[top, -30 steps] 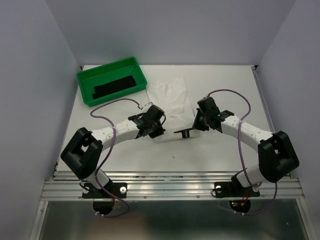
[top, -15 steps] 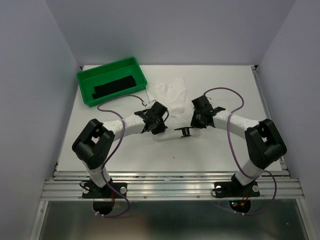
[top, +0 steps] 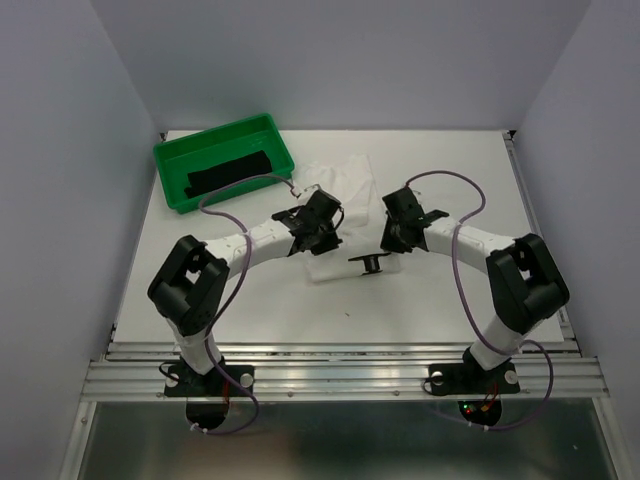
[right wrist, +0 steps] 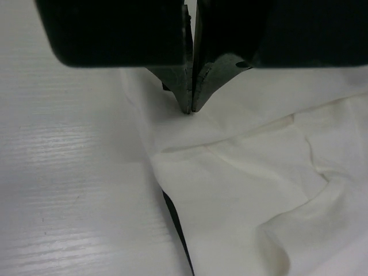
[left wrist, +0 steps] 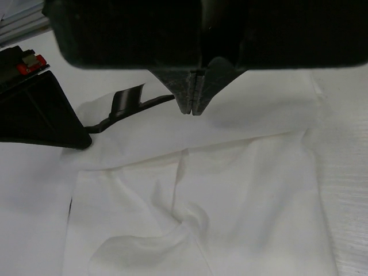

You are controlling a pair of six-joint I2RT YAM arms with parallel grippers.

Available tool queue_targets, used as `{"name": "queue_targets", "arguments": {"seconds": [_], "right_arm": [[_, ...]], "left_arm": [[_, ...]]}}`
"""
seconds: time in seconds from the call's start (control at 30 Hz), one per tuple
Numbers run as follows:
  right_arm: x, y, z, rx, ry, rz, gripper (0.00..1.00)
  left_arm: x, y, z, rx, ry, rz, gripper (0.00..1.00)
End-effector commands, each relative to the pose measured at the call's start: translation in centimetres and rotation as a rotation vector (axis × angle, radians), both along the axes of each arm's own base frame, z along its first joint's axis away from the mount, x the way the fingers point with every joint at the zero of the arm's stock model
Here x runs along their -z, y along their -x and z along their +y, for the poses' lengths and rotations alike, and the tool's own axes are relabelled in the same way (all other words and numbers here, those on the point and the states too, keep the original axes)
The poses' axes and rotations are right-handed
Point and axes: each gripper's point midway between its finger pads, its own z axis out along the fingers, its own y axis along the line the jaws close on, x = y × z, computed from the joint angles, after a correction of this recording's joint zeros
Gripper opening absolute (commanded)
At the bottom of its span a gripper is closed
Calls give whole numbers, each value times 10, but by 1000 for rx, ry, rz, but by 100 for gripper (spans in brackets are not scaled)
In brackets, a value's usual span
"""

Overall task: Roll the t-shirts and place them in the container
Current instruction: Roll the T-shirt to the center of the board.

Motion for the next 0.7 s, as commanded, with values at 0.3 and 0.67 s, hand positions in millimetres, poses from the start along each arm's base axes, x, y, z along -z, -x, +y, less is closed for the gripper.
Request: {"name": "queue_targets", "arguments": {"seconds": [0.3, 0.67], "right_arm": [[46, 37, -5, -40, 5, 101, 3], [19, 101, -1, -34, -70, 74, 3]], "left_arm": [[51, 26, 21, 40, -129, 50, 0], [50, 100, 33, 90, -117, 85, 0]]}}
